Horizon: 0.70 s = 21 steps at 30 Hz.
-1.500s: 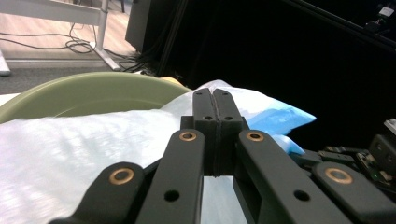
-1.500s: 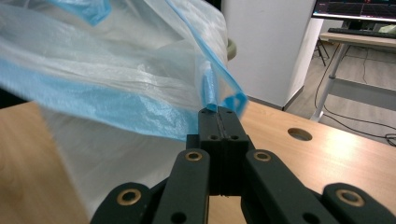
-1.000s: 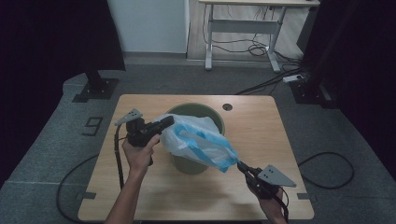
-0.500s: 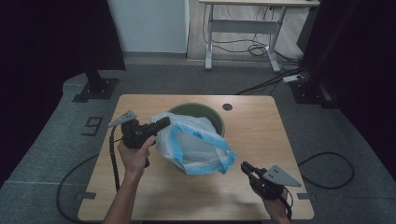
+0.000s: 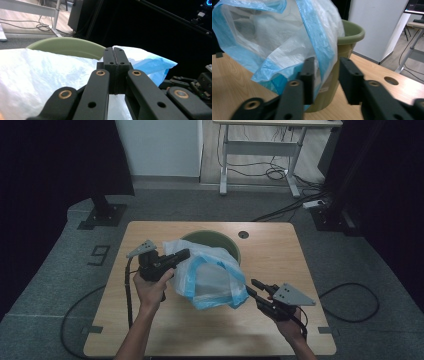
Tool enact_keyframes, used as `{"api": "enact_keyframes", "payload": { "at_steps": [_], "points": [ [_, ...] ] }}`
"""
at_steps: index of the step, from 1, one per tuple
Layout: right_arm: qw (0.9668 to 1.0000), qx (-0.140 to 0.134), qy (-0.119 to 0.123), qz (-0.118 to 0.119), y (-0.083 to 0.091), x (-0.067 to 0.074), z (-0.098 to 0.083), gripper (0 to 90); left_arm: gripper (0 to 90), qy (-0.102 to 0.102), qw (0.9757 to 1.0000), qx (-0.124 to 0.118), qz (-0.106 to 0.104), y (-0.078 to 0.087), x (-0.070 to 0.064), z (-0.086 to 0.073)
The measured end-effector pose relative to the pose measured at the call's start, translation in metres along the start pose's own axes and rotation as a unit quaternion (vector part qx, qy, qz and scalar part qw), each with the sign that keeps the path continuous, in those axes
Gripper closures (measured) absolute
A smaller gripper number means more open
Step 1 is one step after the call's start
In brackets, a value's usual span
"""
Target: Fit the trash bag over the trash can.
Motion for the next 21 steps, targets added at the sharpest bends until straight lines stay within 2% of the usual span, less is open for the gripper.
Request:
{"api": "enact_keyframes", "payload": {
  "at_steps": [2,4,8,9,12,14,17,21],
  "points": [
    [0.9999,0.003,-0.010,-0.001,-0.006,0.002,-0.003,58.8,89.7,-0.001,1.0000,0.001,-0.002,-0.001,-0.002,-0.001],
    [0.9997,0.011,-0.017,-0.011,-0.013,0.003,-0.006,56.8,89.8,-0.001,1.0000,0.002,-0.004,-0.001,-0.003,-0.001],
    [0.9996,0.015,-0.024,-0.009,-0.026,0.004,-0.010,54.9,89.7,0.003,1.0000,0.001,-0.008,0.000,-0.002,-0.001],
    [0.9995,0.013,-0.027,-0.005,-0.028,0.005,-0.010,58.5,89.7,0.004,1.0000,0.001,-0.009,0.000,-0.002,-0.001],
    [0.9997,0.007,-0.021,-0.006,-0.029,0.007,-0.007,80.2,89.7,0.012,0.9998,0.001,-0.015,0.000,-0.002,-0.003],
    [0.9998,0.007,-0.009,-0.016,-0.027,0.007,-0.003,87.3,89.7,0.012,0.9998,0.004,-0.016,0.000,-0.003,-0.004],
    [0.9998,0.000,-0.004,-0.018,-0.022,0.006,0.001,88.5,89.1,0.010,0.9997,0.009,-0.022,0.001,-0.006,-0.004],
    [0.9997,-0.014,0.002,-0.022,-0.013,0.000,0.015,88.6,88.7,-0.007,0.9995,0.012,-0.030,0.006,-0.016,-0.002]
  ]
}}
Point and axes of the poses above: each handheld gripper's, and its own axes: y roughly backward along the jaws, z roughly out of its top, x roughly to its left, the point moved 8 cm from there along -y, roughly forward along the jaws, and after that the axes turned 3 degrees about y, right-handed, at the moved point
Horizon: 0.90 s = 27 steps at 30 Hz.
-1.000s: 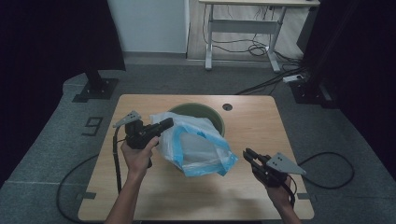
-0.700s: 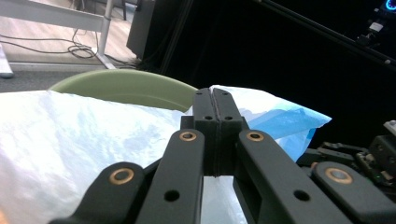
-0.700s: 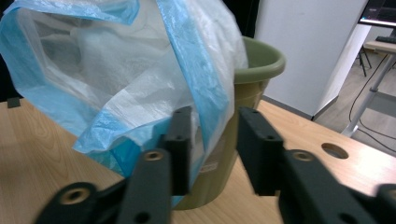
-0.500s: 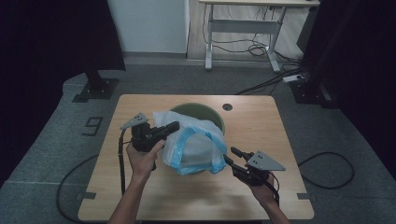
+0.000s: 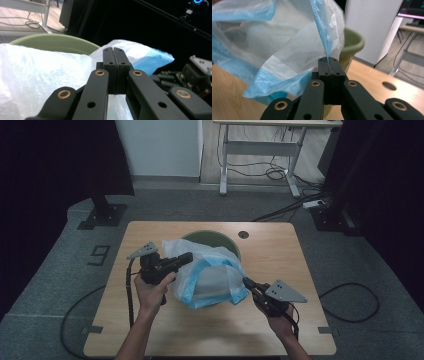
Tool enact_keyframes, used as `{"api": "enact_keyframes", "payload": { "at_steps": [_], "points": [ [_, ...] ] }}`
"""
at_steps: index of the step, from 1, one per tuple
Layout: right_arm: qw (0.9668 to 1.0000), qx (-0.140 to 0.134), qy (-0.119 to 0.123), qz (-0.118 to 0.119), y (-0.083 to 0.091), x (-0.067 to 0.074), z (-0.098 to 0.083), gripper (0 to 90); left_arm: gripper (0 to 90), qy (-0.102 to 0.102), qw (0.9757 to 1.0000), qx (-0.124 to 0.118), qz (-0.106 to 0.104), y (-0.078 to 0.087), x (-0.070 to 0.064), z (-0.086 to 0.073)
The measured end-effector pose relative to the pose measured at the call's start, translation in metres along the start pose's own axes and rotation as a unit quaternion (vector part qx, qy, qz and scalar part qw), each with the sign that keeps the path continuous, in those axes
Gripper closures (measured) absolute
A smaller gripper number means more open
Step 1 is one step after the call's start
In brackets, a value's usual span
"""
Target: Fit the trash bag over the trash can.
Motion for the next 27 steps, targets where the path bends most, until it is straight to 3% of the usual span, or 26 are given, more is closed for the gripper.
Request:
{"api": "enact_keyframes", "payload": {
  "at_steps": [3,7,15,19,23,27],
  "points": [
    [0.9999,-0.009,0.008,-0.008,0.006,-0.007,0.012,88.7,88.2,-0.012,0.9999,0.003,0.007,0.001,-0.004,0.001],
    [0.9998,-0.015,0.003,-0.016,0.008,-0.016,0.019,88.7,88.6,-0.012,0.9997,0.008,0.020,0.000,0.002,-0.001],
    [0.9995,0.001,0.008,-0.031,0.005,-0.032,0.025,88.9,86.7,-0.012,0.9990,0.015,0.042,-0.005,0.014,-0.001],
    [0.9992,0.003,0.015,-0.036,0.003,-0.036,0.031,88.9,68.4,-0.019,0.9983,0.037,0.041,-0.005,0.007,0.001],
    [0.9986,0.003,0.037,-0.036,0.002,-0.030,0.038,88.9,51.5,-0.034,0.9977,0.033,0.049,0.000,-0.001,0.010],
    [0.9985,0.005,0.043,-0.034,-0.001,-0.027,0.042,88.9,37.8,-0.049,0.9968,0.040,0.049,0.000,-0.009,0.014]
  ]
}}
Point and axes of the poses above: each handheld gripper's, and its own axes: y roughly backward along the jaws, z roughly out of its top, x roughly to its left, the point moved 8 cm from there along -y, roughly forward along the jaws, and after that the axes turned 3 degrees about y, right-handed, at the moved point
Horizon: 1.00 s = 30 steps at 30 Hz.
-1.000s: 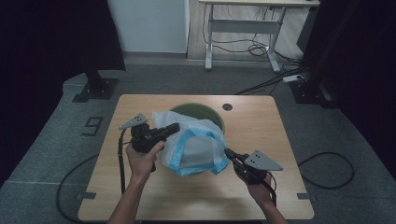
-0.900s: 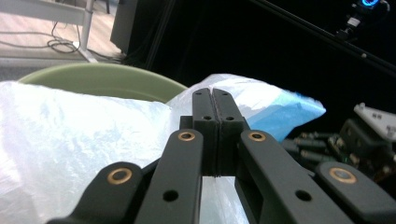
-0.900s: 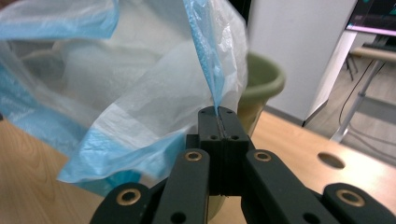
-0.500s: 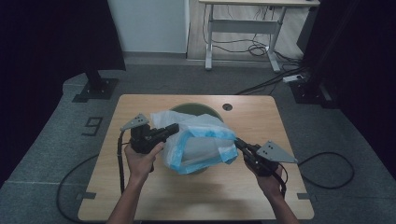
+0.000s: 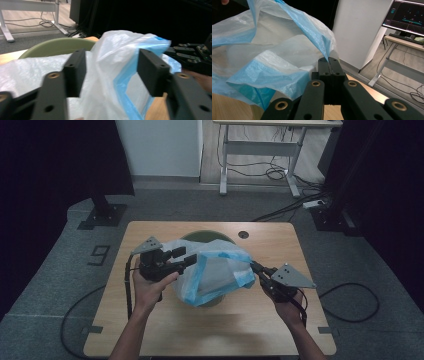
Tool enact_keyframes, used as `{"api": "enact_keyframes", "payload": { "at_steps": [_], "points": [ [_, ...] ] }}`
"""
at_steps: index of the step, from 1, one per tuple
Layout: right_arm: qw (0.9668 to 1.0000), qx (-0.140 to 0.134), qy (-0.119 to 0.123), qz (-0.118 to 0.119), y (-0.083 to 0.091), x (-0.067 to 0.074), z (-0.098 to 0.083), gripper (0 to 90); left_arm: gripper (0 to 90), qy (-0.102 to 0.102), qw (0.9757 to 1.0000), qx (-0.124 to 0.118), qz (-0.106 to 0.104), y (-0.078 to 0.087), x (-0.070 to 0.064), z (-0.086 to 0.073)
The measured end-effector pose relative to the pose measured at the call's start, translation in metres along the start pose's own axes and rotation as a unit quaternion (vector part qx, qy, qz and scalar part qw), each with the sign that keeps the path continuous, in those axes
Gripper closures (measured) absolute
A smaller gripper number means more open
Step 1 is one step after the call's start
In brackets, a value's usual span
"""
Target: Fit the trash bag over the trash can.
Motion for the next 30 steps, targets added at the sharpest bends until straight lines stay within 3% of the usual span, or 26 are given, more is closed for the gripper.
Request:
{"api": "enact_keyframes", "payload": {
  "at_steps": [7,12,14,17,20,23,26,30],
  "points": [
    [1.0000,-0.002,0.002,0.005,-0.006,0.005,0.003,88.9,23.3,-0.022,0.9997,0.005,0.001,-0.007,-0.012,0.001],
    [0.9999,-0.002,0.002,0.013,-0.008,0.007,0.003,88.9,26.0,-0.042,0.9990,0.009,0.010,-0.020,-0.009,0.004],
    [0.9999,-0.003,0.003,0.016,-0.008,0.007,0.003,88.9,31.8,-0.051,0.9987,0.008,0.007,-0.024,-0.009,0.005],
    [0.9998,-0.006,0.005,0.020,-0.009,0.008,0.004,88.9,49.0,-0.066,0.9977,0.011,0.012,-0.030,-0.008,0.006],
    [0.9995,-0.015,0.012,0.025,-0.009,0.010,0.005,88.9,66.3,-0.058,0.9981,0.004,0.019,-0.035,-0.003,0.008],
    [0.9994,-0.019,0.014,0.026,-0.009,0.010,0.006,88.6,80.7,-0.046,0.9989,-0.005,0.010,-0.037,-0.002,0.009],
    [0.9994,-0.023,0.014,0.022,-0.008,0.008,0.004,82.8,88.7,-0.042,0.9991,-0.003,0.009,-0.037,0.002,0.008],
    [0.9990,-0.040,0.018,0.009,-0.002,0.007,0.003,72.9,89.6,-0.033,0.9992,-0.013,0.019,-0.034,0.007,0.008]
  ]
}}
Point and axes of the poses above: each handheld gripper's, and its own axes: y roughly backward along the jaws, z roughly out of its top, x roughly to its left, the point moved 8 cm from there along -y, roughly forward along the jaws, and after that the axes turned 3 degrees about y, right-handed, at the moved point
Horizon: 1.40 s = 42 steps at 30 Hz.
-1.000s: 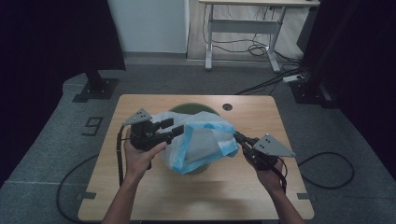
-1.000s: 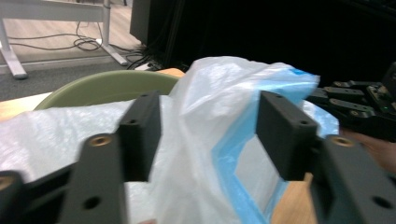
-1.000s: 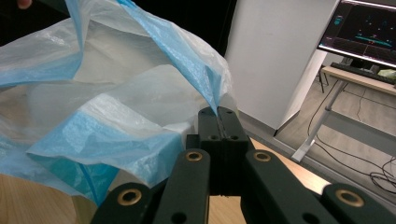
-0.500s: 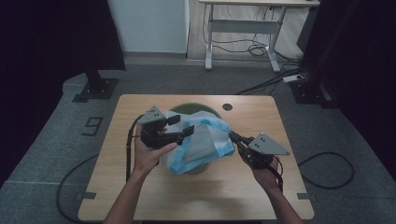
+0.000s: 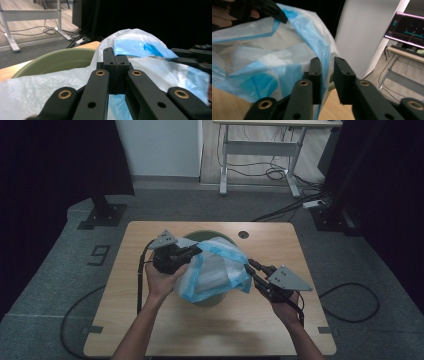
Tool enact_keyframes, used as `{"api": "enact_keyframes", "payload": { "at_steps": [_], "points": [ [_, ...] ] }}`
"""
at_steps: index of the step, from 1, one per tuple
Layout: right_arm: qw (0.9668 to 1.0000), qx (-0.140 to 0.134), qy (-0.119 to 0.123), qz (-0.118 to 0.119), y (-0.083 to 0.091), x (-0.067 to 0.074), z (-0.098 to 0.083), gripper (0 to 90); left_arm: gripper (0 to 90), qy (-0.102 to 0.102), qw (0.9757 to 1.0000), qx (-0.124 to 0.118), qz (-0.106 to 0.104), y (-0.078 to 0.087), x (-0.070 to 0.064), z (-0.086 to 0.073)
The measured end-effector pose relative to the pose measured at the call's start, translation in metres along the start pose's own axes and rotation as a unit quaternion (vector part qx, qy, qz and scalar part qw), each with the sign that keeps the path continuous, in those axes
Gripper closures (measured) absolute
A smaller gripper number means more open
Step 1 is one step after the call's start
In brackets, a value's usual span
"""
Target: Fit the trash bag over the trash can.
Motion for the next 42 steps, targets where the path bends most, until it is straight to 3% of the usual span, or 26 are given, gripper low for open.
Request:
{"api": "enact_keyframes", "payload": {
  "at_steps": [4,9,14,22,24,29,35,42],
  "points": [
    [0.9999,-0.010,-0.009,-0.004,0.015,0.003,-0.002,69.2,89.6,0.009,0.9999,-0.004,0.006,0.002,0.001,-0.003],
    [0.9990,-0.016,-0.040,-0.012,0.035,0.007,-0.009,65.1,89.6,0.013,0.9999,-0.002,0.009,0.004,0.002,-0.007],
    [0.9980,-0.022,-0.060,0.004,0.048,0.015,-0.012,63.8,89.3,0.021,0.9997,-0.002,0.016,0.002,0.004,-0.006],
    [0.9976,-0.007,-0.065,0.022,0.036,0.031,-0.021,58.8,89.3,0.028,0.9994,0.006,0.017,-0.005,0.006,-0.008],
    [0.9971,-0.004,-0.070,0.030,0.029,0.033,-0.022,63.2,89.0,0.028,0.9994,0.009,0.017,-0.007,0.006,-0.009],
    [0.9965,0.001,-0.073,0.041,0.020,0.035,-0.024,88.4,89.3,0.036,0.9991,0.005,0.023,-0.008,0.011,-0.005],
    [0.9956,0.017,-0.054,0.075,0.024,0.055,-0.040,88.8,89.5,0.052,0.9981,-0.015,0.028,0.000,0.018,0.002],
    [0.9920,0.052,-0.059,0.099,0.022,0.073,-0.073,88.8,89.5,0.056,0.9973,-0.033,0.035,0.010,0.022,0.009]
  ]
}}
Point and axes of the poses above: each handheld gripper's, and its own axes: y roughly backward along the jaws, z roughly out of its top, x roughly to its left, the point moved 8 cm from there along -y, roughly forward along the jaws, and after that the axes turned 3 degrees about y, right-handed, at the moved point
